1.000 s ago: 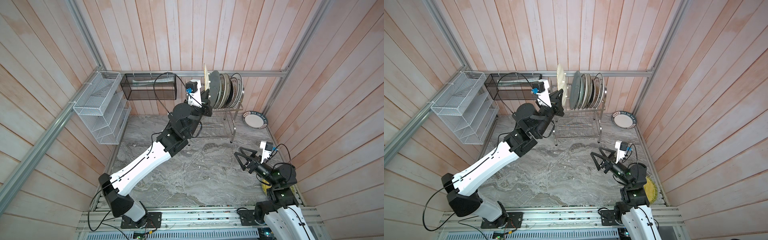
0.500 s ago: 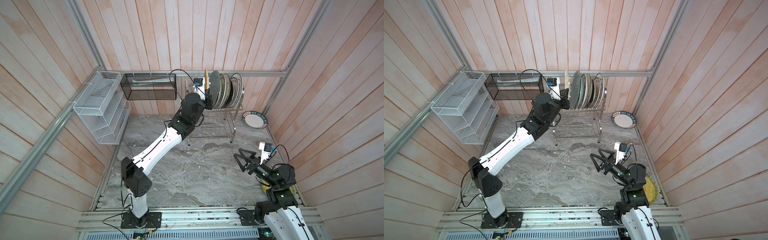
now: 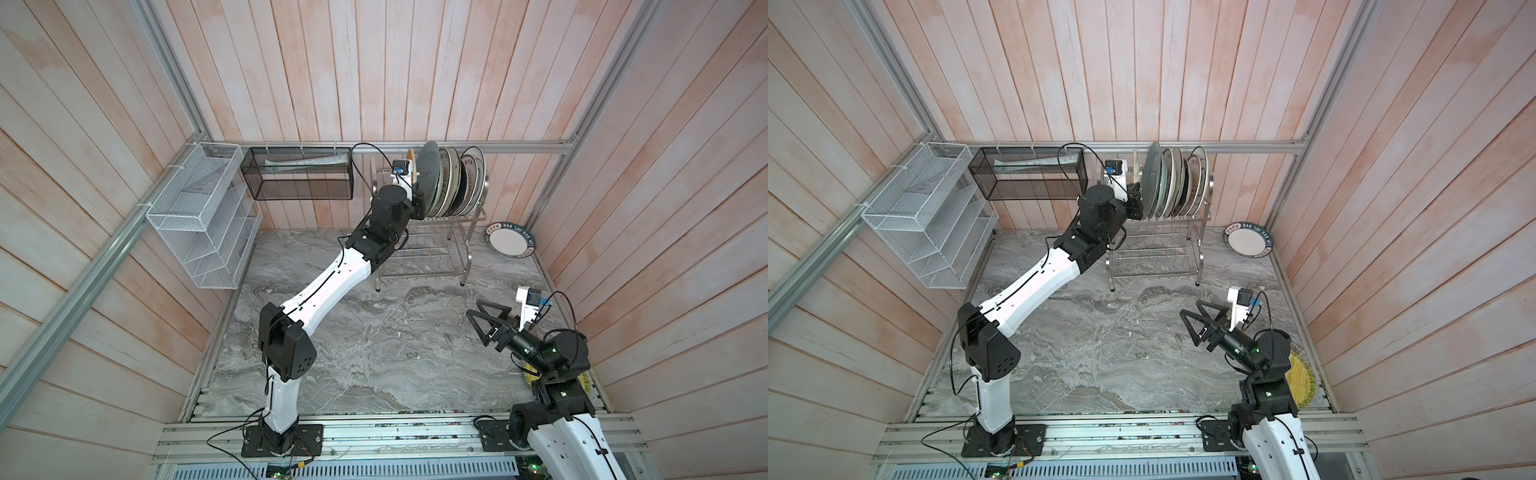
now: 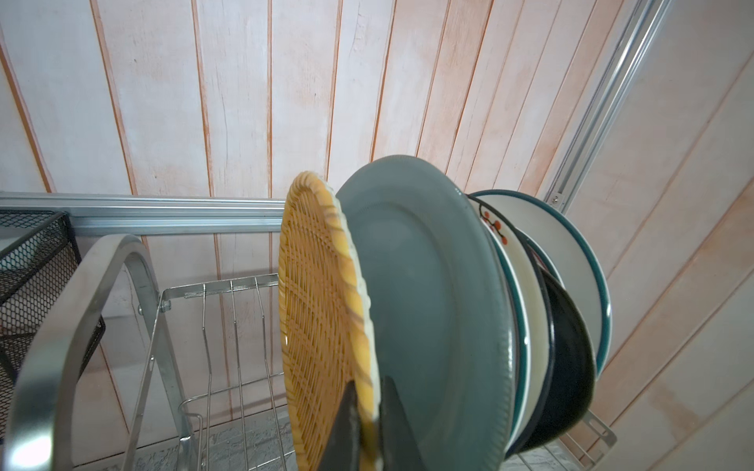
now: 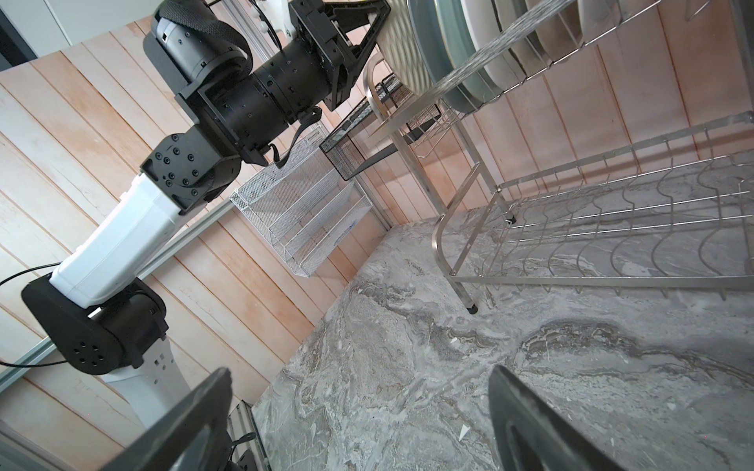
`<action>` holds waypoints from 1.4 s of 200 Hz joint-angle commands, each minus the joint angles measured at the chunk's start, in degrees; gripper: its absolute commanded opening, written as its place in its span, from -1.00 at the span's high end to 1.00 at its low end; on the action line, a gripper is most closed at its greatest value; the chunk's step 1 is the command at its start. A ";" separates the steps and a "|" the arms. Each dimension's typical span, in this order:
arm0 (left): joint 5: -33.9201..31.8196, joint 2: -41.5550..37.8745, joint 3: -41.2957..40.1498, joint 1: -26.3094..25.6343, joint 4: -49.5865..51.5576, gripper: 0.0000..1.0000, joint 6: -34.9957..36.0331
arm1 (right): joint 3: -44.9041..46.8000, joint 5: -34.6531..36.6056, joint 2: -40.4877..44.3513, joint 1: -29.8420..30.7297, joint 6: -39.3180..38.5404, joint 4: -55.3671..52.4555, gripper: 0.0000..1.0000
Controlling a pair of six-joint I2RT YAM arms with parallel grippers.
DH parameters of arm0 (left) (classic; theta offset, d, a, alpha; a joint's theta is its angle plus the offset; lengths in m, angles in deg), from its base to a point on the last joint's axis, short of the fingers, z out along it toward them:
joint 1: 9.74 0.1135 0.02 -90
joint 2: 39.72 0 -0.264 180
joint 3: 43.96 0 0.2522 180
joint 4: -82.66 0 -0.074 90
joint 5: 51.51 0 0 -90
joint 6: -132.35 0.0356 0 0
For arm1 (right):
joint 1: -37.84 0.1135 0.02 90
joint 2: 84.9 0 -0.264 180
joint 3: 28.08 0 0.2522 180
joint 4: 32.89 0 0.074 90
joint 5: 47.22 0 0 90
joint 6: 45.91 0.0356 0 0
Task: Load plates into a dish rack
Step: Place the plate on the dish rack.
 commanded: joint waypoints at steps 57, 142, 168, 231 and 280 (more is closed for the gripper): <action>-2.49 3.61 4.13 0.14 -1.46 1.00 0.86 | 0.66 0.10 1.45 0.33 0.41 -1.11 -0.95; -5.78 6.21 5.65 0.14 -0.15 0.88 1.99 | 0.80 0.30 1.96 0.36 0.59 -1.48 -0.96; -4.17 6.17 5.87 0.12 -0.33 0.65 2.18 | 0.76 0.48 2.06 0.34 0.59 -1.77 -0.95; -2.68 5.99 6.85 0.14 0.37 0.46 1.94 | 0.50 0.78 2.33 0.36 1.00 -2.09 -0.95; -1.04 5.02 8.10 0.11 1.01 0.32 1.48 | 0.00 1.09 2.33 0.38 1.24 -2.44 -0.95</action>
